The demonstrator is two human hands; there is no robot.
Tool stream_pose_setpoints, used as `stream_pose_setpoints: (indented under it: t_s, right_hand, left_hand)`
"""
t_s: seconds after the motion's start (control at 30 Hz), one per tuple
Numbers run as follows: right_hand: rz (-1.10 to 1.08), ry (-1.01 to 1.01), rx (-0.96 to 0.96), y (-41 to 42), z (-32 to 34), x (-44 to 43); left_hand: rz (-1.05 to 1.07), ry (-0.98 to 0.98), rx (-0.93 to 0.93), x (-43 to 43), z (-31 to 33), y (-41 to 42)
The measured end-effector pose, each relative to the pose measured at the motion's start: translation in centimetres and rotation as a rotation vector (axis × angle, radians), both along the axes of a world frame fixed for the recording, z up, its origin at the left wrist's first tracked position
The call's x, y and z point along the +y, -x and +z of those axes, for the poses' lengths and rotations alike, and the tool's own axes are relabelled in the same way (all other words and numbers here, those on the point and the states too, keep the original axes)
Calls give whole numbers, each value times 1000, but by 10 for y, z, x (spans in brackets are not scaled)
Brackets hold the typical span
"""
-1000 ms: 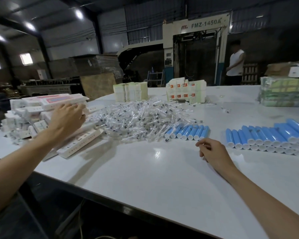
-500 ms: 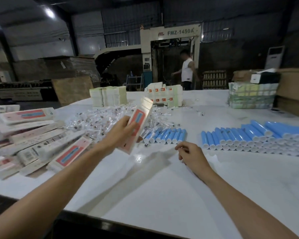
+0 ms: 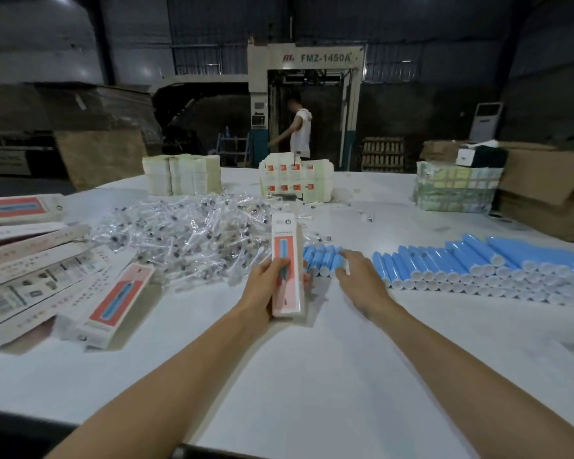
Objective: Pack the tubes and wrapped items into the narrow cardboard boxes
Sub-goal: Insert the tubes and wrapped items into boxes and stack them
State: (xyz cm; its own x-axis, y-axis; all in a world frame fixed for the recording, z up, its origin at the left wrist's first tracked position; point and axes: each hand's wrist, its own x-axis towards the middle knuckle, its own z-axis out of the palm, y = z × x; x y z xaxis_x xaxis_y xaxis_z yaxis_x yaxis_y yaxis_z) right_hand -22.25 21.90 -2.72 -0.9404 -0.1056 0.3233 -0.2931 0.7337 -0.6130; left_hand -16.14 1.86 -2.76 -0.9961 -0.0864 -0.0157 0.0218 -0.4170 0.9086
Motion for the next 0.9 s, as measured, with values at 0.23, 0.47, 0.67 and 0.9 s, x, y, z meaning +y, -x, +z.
stream_pose_setpoints:
  t_s: [0.23,0.47,0.67,0.9]
  right_hand:
    - [-19,-221,66,10,-10,-8]
    - [-234,-633,117,-16,-8,15]
    - [-282,-646,35,-19,2,27]
    - [-250,-520,49,-14,-12,24]
  left_hand:
    - [0,6,13,-2,4,-3]
    - [-8,103,16,-1,4,-3]
    - [-124,79,34,1,8,-10]
    - [-255,53,-16,0,13,-20]
